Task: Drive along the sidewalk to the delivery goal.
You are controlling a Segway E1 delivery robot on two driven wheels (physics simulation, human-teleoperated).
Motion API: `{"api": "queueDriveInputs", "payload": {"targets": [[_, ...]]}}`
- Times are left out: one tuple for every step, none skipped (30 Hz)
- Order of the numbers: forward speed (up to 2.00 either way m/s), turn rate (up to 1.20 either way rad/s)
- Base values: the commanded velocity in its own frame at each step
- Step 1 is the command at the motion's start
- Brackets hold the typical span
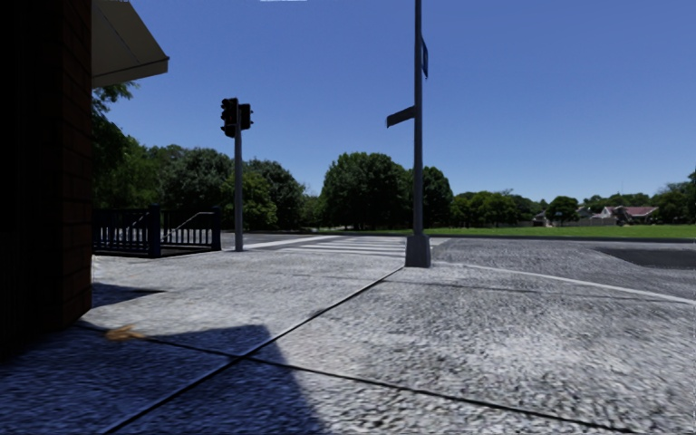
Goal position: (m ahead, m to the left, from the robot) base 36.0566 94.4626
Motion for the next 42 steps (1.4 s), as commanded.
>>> {"api": "queueDriveInputs", "payload": {"targets": [[2.0,0.61],[2.0,0.61],[2.0,0.61],[2.0,0.61],[2.0,0.61],[2.0,0.59],[2.0,0.59],[2.0,0.55],[2.0,0.54],[2.0,0.53],[2.0,0.53],[2.0,0.53],[2.0,0.53],[2.0,0.53],[2.0,0.53],[2.0,0.53],[2.0,0.53],[2.0,0.53],[2.0,0.53],[2.0,0.51],[2.0,0.47],[2.0,0.47],[2.0,0.45],[2.0,0.44],[2.0,0.44],[2.0,0.44],[2.0,0.44],[2.0,0.44],[2.0,0.44],[2.0,0.44],[2.0,0.44],[2.0,0.44],[2.0,0.44],[2.0,0.44],[2.0,0.44],[2.0,0.44],[2.0,0.44],[2.0,0.44],[2.0,0.44],[2.0,0.44],[2.0,0.45],[2.0,0.5]]}}
